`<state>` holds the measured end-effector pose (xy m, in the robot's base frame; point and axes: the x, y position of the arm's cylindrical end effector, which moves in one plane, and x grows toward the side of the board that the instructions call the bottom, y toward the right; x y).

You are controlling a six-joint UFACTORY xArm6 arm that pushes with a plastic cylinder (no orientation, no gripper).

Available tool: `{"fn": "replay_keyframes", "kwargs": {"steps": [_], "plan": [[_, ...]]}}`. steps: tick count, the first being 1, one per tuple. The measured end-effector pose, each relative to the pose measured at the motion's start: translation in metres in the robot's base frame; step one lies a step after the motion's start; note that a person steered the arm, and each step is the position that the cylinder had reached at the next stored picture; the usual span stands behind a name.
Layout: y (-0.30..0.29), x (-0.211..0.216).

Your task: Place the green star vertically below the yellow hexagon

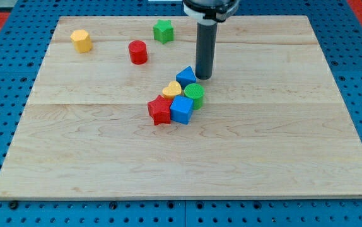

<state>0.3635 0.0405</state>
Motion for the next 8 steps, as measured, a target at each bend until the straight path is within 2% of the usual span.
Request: {"fn": "replay_keyframes", "kwargs": {"steps": [1,2,5,6,7,8], "plan": [[-0.031,0.019],[-0.029,0.018],[-0.032,-0.15],[-0.088,-0.118],[-0.078,-0.051],[-0.06,-0.073]]}}
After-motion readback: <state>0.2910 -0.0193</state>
